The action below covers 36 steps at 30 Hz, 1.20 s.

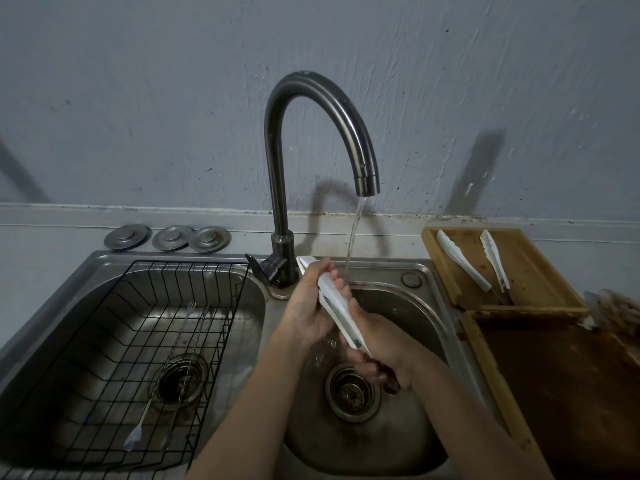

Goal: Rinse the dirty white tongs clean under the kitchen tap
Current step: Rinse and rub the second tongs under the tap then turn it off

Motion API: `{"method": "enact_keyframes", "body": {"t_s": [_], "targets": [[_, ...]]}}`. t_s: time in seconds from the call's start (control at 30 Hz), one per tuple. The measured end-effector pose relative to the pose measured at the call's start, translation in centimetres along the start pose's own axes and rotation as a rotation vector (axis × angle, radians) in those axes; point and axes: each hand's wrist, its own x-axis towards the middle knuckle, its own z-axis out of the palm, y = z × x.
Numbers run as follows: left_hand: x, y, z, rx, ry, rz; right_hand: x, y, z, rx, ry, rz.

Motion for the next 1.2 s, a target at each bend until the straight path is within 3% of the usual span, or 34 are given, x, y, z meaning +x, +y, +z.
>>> {"method": "enact_keyframes", "body": {"t_s": [0.23,0.3,0.37,0.5,0.8,0.93,1.07,1.2], "targets": [[-0.1,-0.6,-0.1,-0.206,-0.316,-0.063,0.1,-0.1,-0.4,0.354,-0.214,0.034],[0.3,-0.4,0.5,-0.131,-0.208,-0.113,0.4,-0.4,-0.3,0.465,-0.249,0.047],[1.4,-0.4,1.1,0.022,0.02,-0.091,0.8,-0.5,-0.1,0.587,-0.264,0.084],[2.9,-0.4,1.1,0.268,0.447,0.061,1.5,0.4,0.5,0.592,-0.094,0.133],[3.6,1.2,-1.2,0.327,0.533,-0.015,0.2,1.6,0.3,0.101,0.129,0.063],[3.0,3.2,-4.2,0.374,0.695,0.099,1.1,1.4,0.1,0.12,0.228,0.016],[2.0,4.3,-4.7,0.809,0.963,0.287,2.1,0.3,0.7,0.241,0.239,0.008],[2.1,5.2,-4.7,1.188,0.878,0.492,3.2,-0.5,1.4,0.257,0.233,-0.031]]}}
